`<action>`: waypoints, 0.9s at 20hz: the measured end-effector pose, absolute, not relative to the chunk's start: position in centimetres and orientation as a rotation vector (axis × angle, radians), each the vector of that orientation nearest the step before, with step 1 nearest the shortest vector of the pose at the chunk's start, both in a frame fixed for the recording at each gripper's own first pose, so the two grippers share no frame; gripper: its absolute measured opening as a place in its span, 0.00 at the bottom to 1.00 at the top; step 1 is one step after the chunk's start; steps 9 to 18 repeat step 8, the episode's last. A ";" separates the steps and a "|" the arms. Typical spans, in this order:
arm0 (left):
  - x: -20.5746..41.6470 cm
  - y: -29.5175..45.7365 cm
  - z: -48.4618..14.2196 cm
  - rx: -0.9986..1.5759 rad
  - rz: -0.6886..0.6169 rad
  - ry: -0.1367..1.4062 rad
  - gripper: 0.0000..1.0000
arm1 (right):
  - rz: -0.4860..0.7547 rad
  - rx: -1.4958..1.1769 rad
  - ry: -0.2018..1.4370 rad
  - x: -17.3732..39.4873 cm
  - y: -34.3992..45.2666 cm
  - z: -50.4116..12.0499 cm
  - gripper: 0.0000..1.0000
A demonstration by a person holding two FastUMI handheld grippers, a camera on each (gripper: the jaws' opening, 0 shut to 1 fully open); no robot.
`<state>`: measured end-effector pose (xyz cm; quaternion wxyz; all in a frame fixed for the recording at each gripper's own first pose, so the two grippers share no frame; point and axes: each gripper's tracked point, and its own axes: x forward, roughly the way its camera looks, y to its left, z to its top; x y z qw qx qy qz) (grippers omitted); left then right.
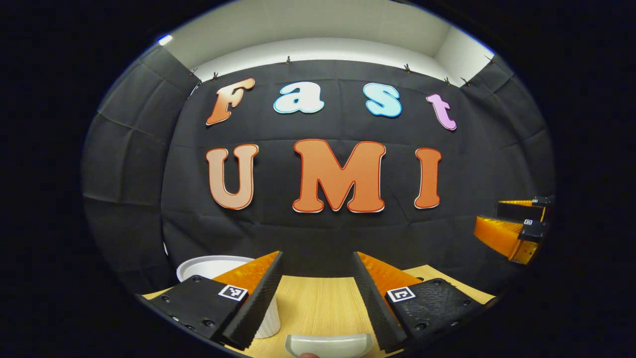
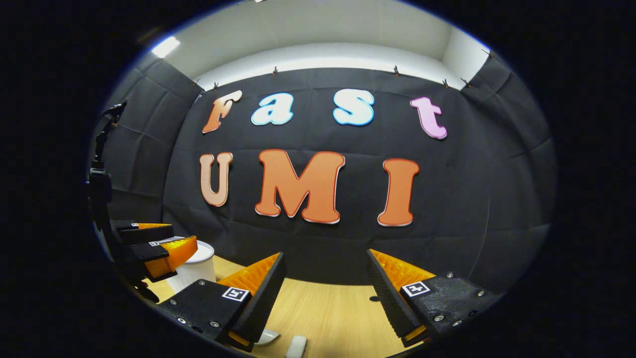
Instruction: Pick up the small broom and dustpan from the desktop, sweep the trash into the dustpan with the broom, and then empty the trash into the garbage bin.
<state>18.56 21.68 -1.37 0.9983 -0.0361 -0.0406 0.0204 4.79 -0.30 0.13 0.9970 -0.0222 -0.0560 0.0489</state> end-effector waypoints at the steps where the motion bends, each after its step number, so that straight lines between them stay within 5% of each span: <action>1: 18.3 21.5 -1.5 -0.067 0.040 -0.070 0.86 | 0.091 -0.021 -0.100 4.9 -0.3 0.0 0.95; 18: 17.7 21.6 -2.6 -0.066 0.022 0.003 0.85 | 0.045 -0.054 -0.113 4.3 -1.5 -0.4 0.95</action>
